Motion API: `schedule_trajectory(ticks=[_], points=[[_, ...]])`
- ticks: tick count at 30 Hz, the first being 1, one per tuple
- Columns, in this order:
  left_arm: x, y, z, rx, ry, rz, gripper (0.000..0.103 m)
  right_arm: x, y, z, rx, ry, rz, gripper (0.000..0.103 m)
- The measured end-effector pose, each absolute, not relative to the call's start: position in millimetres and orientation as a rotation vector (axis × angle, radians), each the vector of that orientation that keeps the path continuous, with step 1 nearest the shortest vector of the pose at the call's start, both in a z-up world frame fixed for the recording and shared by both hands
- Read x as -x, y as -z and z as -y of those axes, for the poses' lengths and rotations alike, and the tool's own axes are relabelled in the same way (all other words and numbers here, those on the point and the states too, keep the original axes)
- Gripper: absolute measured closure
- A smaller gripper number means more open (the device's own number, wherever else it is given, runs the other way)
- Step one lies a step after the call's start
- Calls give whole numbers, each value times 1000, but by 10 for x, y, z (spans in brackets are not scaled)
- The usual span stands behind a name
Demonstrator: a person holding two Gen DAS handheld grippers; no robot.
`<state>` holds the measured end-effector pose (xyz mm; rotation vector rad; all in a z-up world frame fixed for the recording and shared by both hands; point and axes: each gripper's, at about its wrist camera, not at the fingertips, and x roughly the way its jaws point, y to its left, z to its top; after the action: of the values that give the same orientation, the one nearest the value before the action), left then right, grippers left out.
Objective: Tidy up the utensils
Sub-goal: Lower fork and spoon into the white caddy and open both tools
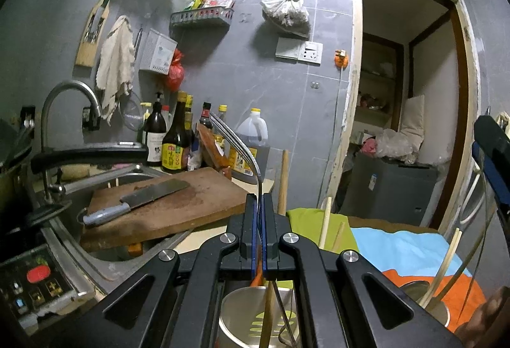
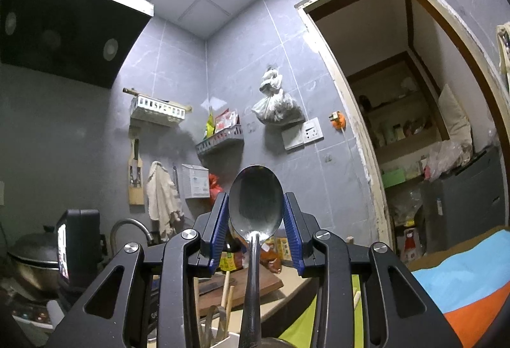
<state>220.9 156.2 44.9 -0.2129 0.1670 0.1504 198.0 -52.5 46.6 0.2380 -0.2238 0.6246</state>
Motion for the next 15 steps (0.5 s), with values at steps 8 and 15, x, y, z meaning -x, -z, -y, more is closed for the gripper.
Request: schedule_trajectory(ticks=[8, 15], points=[[-2226, -363, -1570, 229, -152, -179, 103, -1968, -383, 427, -187, -574, 232, 72], [-2253, -345, -1505, 199, -146, -182, 102, -2020, -264, 390, -166, -509, 220, 71]])
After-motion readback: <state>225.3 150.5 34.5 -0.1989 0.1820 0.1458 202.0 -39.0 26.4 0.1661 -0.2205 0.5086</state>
